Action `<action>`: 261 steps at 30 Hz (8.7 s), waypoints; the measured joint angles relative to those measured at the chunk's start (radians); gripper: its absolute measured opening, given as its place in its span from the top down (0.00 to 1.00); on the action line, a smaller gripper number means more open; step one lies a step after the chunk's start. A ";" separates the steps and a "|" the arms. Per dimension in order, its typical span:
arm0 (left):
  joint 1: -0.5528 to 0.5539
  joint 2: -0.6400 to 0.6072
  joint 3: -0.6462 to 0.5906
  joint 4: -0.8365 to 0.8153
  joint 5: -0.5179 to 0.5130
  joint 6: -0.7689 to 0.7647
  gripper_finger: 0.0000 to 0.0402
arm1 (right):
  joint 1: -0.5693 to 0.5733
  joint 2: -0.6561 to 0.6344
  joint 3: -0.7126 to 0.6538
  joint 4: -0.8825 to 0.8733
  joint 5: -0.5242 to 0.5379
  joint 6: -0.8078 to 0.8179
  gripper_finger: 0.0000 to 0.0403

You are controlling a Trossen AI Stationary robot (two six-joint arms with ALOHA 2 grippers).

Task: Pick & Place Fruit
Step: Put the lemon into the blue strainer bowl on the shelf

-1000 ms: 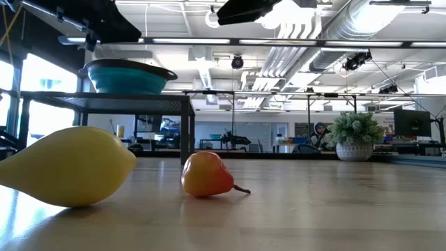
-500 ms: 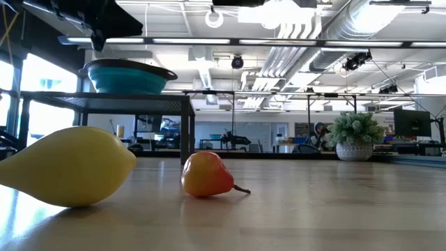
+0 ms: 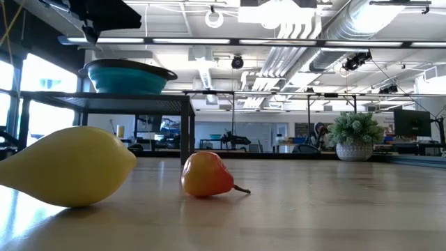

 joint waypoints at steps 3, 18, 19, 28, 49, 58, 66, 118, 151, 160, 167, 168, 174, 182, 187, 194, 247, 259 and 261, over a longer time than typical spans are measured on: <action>-0.089 0.081 0.000 0.080 -0.064 0.000 0.80 | 0.026 0.000 0.000 -0.018 0.004 0.025 0.23; -0.361 0.348 0.000 0.445 -0.226 -0.009 0.80 | 0.173 0.000 0.000 -0.148 0.103 0.202 0.23; -0.374 0.364 0.000 0.465 -0.240 -0.015 0.80 | 0.182 0.000 0.000 -0.149 0.103 0.217 0.23; -0.492 0.573 0.066 0.611 -0.348 -0.053 0.80 | 0.238 0.000 0.000 -0.149 0.103 0.280 0.23; -0.542 1.000 0.818 -0.408 -0.297 -0.554 1.00 | 0.241 0.000 0.000 -0.170 0.102 0.278 0.23; -0.512 1.090 0.858 -0.622 -0.141 -0.876 1.00 | 0.241 0.000 0.000 -0.186 0.102 0.280 0.23; -0.449 1.155 0.858 -0.662 0.128 -0.907 1.00 | 0.240 0.000 0.000 -0.190 0.103 0.278 0.23; -0.326 1.274 0.857 -0.582 0.310 -0.891 0.12 | 0.238 0.000 0.000 -0.246 0.103 0.269 0.23; -0.326 1.307 0.809 -0.457 0.311 -0.946 0.12 | 0.238 0.000 0.000 -0.246 0.102 0.277 0.23; -0.326 1.307 0.809 -0.458 0.311 -0.946 0.21 | 0.238 0.000 0.000 -0.246 0.102 0.277 0.23; -0.326 1.307 0.809 -0.458 0.311 -0.945 0.33 | 0.238 0.000 0.000 -0.246 0.102 0.277 0.23; -0.326 1.307 0.809 -0.458 0.311 -0.945 0.34 | 0.238 0.000 0.000 -0.246 0.102 0.277 0.23; -0.326 1.307 0.809 -0.458 0.312 -0.943 0.38 | 0.238 0.000 0.000 -0.246 0.102 0.277 0.23; -0.326 1.307 0.809 -0.458 0.327 -0.943 0.48 | 0.238 0.000 0.000 -0.246 0.102 0.277 0.23; -0.326 1.307 0.809 -0.458 0.327 -0.944 0.49 | 0.238 0.000 0.000 -0.246 0.102 0.277 0.23; -0.326 1.307 0.809 -0.458 0.329 -0.944 0.48 | 0.238 0.000 0.000 -0.246 0.102 0.277 0.23; -0.153 0.460 0.811 -1.308 -0.301 -0.801 0.48 | 0.166 0.000 0.000 -0.260 0.180 0.145 0.23; 0.242 0.325 0.811 -1.359 -0.360 -0.626 0.48 | 0.052 0.000 0.000 -0.263 0.178 0.145 0.23; 0.306 0.325 0.811 -1.357 -0.360 -0.614 0.48 | 0.036 0.000 0.000 -0.262 0.177 0.145 0.23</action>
